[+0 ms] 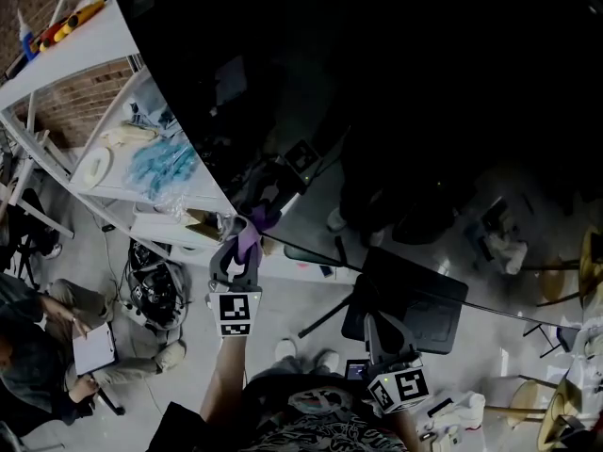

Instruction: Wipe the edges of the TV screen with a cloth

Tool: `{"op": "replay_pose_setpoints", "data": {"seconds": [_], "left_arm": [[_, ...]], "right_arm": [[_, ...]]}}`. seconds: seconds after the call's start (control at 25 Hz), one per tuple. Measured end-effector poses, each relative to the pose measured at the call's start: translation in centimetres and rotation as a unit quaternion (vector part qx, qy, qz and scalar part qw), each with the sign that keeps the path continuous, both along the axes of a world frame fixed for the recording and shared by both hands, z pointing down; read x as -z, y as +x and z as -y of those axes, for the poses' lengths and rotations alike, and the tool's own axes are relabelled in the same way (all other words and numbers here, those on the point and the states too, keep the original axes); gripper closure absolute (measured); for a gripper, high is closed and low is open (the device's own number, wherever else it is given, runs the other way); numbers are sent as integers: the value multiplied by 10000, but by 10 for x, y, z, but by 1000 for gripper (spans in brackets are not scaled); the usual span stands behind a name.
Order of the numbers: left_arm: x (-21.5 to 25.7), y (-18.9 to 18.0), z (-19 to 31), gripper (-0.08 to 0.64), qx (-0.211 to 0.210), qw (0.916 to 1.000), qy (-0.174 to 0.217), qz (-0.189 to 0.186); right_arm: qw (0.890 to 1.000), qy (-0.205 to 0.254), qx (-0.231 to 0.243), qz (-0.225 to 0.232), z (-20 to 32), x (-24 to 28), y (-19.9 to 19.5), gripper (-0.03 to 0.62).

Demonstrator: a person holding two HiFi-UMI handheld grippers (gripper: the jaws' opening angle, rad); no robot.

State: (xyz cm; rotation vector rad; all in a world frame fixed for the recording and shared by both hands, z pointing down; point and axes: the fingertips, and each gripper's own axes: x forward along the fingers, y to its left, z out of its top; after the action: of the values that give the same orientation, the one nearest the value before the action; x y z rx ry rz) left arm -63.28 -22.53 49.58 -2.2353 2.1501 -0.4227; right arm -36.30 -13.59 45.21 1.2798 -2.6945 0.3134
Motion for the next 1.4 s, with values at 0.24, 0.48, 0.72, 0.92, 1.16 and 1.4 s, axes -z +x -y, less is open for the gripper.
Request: {"op": "replay_pose_setpoints", "data": {"seconds": [0.24, 0.48, 0.72, 0.92, 1.16, 1.4], "left_arm": [[3, -11, 1, 456, -65, 9999, 53, -118], [12, -13, 5, 456, -241, 9987, 176, -405], [14, -12, 9, 456, -467, 9984, 212, -228], [13, -14, 9, 456, -496, 9983, 281, -140], [12, -13, 11, 456, -476, 9981, 335, -197], [9, -15, 9, 456, -495, 9980, 378, -147]], "right_arm": [[10000, -41, -24, -9, -2, -5, -12, 562], [9999, -126, -35, -52, -10, -12, -23, 562], [9996, -230, -133, -135, -15, -17, -35, 563], [9990, -307, -160, -299, -21, -23, -48, 563], [9984, -379, -219, -353, -20, -28, -56, 561], [9991, -214, -246, -288, -11, -29, -60, 561]]}}
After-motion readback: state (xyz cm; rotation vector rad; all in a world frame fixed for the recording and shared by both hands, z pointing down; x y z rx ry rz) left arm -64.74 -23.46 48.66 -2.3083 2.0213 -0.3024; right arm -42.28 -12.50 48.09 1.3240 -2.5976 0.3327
